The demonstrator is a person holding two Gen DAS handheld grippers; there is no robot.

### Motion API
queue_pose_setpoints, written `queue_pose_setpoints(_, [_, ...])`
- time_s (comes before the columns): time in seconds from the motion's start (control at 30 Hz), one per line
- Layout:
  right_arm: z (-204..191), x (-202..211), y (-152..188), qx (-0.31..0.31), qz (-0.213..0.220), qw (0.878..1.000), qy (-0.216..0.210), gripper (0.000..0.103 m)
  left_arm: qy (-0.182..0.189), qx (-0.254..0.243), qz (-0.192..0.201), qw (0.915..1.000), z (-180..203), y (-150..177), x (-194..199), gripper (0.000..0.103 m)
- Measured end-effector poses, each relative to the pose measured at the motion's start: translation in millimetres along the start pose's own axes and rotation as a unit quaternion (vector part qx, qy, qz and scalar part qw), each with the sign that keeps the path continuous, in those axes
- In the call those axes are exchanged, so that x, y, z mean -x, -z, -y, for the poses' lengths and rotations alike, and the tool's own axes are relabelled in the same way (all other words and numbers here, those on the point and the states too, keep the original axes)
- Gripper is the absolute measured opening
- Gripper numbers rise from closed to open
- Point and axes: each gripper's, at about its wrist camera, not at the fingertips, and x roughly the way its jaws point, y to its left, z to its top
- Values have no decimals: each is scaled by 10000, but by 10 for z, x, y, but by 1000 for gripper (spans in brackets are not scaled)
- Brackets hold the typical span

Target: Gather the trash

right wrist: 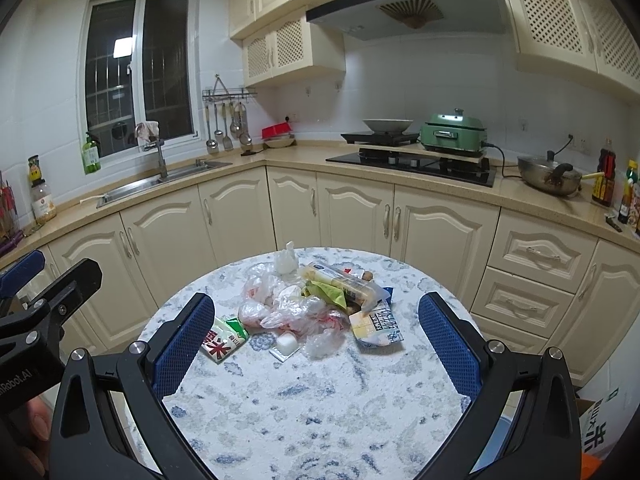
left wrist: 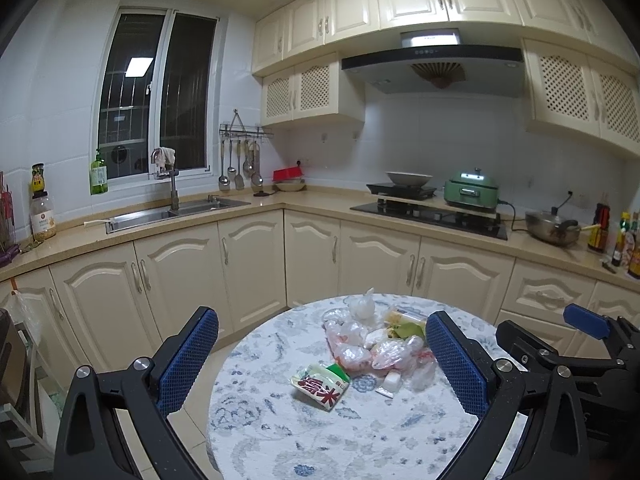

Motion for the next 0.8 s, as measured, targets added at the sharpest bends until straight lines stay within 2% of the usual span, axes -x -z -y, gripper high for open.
queue_pose_setpoints(0.5, [22, -54, -63, 93, -39, 9999, 11, 103, 56, 34, -149, 9999, -26, 31, -174, 102])
queue_pose_setpoints(0.8, [59, -449, 46, 157, -376, 9992, 42, 103, 12, 20, -551, 9985, -43, 104, -598, 102])
